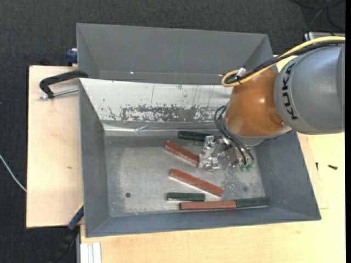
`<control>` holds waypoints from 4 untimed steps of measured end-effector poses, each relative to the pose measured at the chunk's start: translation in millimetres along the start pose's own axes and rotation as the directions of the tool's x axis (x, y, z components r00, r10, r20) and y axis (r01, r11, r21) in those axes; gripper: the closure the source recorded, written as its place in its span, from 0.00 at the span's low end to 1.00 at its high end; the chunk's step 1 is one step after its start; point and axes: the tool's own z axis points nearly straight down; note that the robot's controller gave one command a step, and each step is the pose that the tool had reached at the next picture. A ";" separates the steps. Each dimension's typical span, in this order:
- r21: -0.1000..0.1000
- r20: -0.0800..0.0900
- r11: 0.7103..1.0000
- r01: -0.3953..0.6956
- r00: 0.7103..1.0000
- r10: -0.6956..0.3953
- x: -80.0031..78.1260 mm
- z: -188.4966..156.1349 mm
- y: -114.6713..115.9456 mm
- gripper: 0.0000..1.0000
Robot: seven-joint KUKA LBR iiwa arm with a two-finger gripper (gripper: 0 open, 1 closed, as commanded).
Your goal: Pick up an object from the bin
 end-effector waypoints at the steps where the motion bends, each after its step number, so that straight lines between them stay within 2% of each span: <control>1: 0.000 -0.017 1.000 0.001 1.000 -0.001 5.2 4.0 -0.3 0.00; 2: 0.000 -0.018 1.000 0.001 1.000 -0.001 5.2 4.0 -0.2 0.00; 3: -0.001 -0.002 1.000 -0.008 1.000 0.008 -61.5 9.7 -12.1 1.00; 4: -0.001 -0.018 1.000 -0.008 1.000 0.008 -57.1 13.3 -12.3 0.00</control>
Offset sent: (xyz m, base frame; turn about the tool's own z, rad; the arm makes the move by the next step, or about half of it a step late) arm 0.0000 0.0000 0.0000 0.0000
